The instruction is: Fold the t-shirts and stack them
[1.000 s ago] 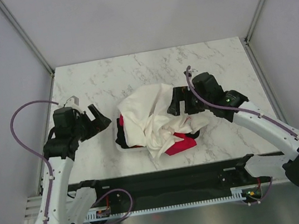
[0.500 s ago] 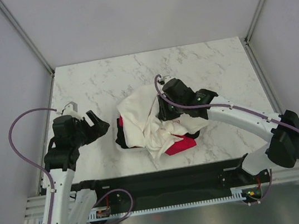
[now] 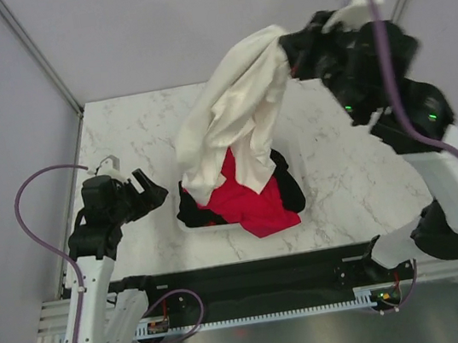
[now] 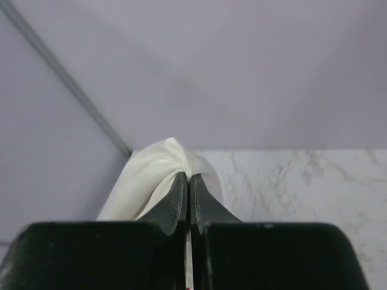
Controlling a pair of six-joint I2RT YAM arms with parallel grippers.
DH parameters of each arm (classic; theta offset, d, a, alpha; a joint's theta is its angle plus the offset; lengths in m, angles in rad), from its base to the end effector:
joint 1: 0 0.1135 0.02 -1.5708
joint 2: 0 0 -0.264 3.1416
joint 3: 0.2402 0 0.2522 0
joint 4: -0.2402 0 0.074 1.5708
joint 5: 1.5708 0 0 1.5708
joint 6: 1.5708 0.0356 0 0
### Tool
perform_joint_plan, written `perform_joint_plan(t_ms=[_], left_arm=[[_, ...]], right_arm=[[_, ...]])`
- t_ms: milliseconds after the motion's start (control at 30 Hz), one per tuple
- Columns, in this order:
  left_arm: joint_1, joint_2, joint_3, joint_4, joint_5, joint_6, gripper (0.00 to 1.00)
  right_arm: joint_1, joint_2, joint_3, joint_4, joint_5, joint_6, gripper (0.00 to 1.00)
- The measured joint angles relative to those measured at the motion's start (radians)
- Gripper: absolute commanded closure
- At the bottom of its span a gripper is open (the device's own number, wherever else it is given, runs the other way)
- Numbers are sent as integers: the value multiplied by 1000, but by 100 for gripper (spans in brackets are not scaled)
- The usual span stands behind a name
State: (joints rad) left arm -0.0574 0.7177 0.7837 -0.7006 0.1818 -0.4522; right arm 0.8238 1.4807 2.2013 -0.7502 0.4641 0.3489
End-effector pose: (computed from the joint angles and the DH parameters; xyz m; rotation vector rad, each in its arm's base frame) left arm 0.1488 -0.0150 0.2985 -0.3371 2.2102 -0.4816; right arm 0.1792 0.1700 0.5800 -0.0194 1.6235 0.5386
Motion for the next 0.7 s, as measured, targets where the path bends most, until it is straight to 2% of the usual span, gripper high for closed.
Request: perform_joint_plan(t_ms=[67, 233, 333, 433, 600, 667, 700], left_arm=[[0, 5, 0, 0, 2, 0, 15], [0, 43, 0, 5, 11, 0, 16], [0, 94, 0, 31, 27, -1, 18], [-18, 175, 3, 61, 30, -8, 19], [-131, 379, 58, 100, -7, -16, 23], [-192, 473, 98, 120, -25, -16, 39], [-215, 521, 124, 130, -34, -18, 55]], right_arm=[[-1, -121, 16, 44, 148, -58, 100], [-3, -492, -161, 216, 504, -209, 100], [-8, -600, -256, 248, 628, -225, 100], [-10, -618, -402, 204, 646, -155, 100], [-9, -533, -752, 47, 489, 33, 100], [-7, -481, -878, 3, 397, 106, 100], [-6, -465, -930, -20, 353, 138, 100]])
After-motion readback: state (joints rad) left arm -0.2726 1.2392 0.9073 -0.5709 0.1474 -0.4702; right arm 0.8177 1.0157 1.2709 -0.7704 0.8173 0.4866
